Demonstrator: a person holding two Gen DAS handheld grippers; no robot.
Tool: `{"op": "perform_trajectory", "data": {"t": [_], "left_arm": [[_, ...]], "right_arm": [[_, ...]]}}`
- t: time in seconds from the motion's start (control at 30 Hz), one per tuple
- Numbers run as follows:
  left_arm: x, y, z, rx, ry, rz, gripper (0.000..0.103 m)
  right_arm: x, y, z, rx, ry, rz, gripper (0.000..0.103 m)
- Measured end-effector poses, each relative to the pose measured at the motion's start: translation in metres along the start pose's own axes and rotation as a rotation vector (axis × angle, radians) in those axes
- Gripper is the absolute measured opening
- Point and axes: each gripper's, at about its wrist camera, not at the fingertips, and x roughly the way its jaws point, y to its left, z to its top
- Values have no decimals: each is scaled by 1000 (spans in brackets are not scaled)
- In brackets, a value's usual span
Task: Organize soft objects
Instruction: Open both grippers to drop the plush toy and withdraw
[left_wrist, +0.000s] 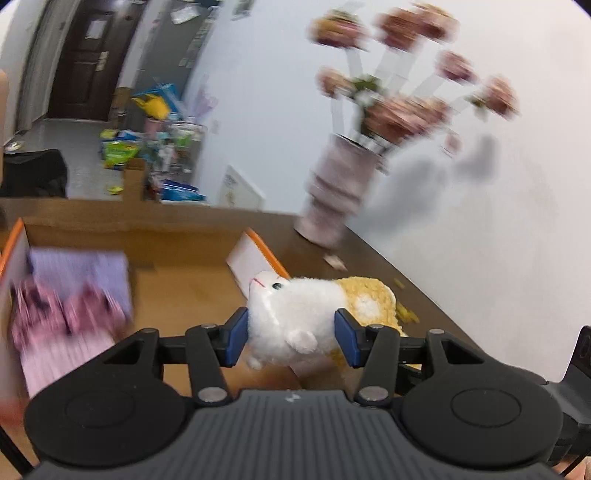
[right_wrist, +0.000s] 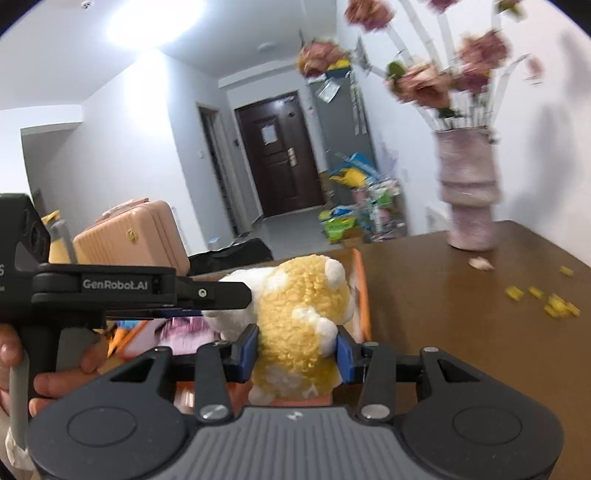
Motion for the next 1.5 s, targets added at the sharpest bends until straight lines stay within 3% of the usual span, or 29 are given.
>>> {"op": "perform_trajectory", "data": {"t": [0.13, 0.3, 0.4, 0.47, 0.57, 0.67, 0.8, 1.03, 1.17, 1.33, 1.5], "left_arm": [[49, 49, 40, -65, 8, 55, 52], [113, 98, 57, -136, 110, 122, 52], [137, 110, 52, -131, 176, 188, 48], [143, 115, 49, -145, 216, 168, 48], [130, 115, 50, -116, 167, 147, 48], [112, 106, 52, -46, 123, 161, 50], [77, 89, 61, -1, 94, 160, 50], [-24, 53, 73, 110, -9, 201, 59], [-91, 29, 63, 215, -93, 265, 67], [-154, 8, 48, 246, -157, 292, 72], [-213, -12, -3, 337, -239, 284, 83]], "right_arm": [[92, -10, 46, 31, 87, 29, 42], [181, -17, 68, -18, 202, -19, 42], [213, -20, 68, -35, 262, -64, 44], [226, -18, 67, -85, 287, -121, 48], [224, -9, 66, -173, 234, -192, 52], [215, -5, 74, -189, 198, -217, 53], [185, 2, 91, -183, 164, -190, 55], [93, 18, 125, -165, 68, -185, 66], [31, 32, 132, -217, 12, -196, 71], [-34, 50, 127, -235, -51, -186, 75], [-90, 66, 94, -260, -87, -140, 79]]}}
